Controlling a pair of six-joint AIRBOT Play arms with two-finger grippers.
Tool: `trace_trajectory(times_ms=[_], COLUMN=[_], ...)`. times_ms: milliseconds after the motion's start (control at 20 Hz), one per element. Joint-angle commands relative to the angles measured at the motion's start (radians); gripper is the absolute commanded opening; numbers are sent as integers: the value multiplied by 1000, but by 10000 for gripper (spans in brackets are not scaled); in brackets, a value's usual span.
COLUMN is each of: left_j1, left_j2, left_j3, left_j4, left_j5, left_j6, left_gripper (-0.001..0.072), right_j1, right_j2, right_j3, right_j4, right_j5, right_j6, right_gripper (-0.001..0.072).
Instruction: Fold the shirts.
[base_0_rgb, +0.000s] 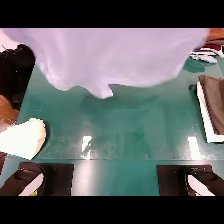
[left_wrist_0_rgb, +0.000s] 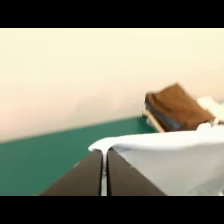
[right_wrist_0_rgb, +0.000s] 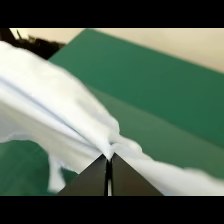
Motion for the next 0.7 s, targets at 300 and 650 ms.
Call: trace_trajectory(times_ms=[300, 650], left_j1=[1, 1], left_j2=[-93, -412], left_j3=[11, -254], left_j4=[-2, 111], left_j5=[-160, -213], left_j6=[0, 31], left_gripper=[23, 24], right_j1=[-3, 77], right_j2=[-56, -510], right_j3=[18, 18], right_j4=[-159, -160], right_j5=[148, 204], right_j6=[166, 172], right_gripper=[16, 16])
